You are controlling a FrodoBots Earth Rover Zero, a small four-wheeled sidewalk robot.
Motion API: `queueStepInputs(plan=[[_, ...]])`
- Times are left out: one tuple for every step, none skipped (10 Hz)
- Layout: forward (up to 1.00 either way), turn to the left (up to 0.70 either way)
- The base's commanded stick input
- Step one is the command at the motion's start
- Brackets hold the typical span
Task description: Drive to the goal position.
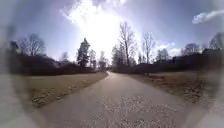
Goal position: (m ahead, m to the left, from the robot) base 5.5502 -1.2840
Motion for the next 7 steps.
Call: queueStepInputs(plan=[[1.00, 0.00], [1.00, 0.00], [1.00, 0.00], [1.00, 0.00], [1.00, 0.00], [1.00, 0.00], [1.00, 0.00]])
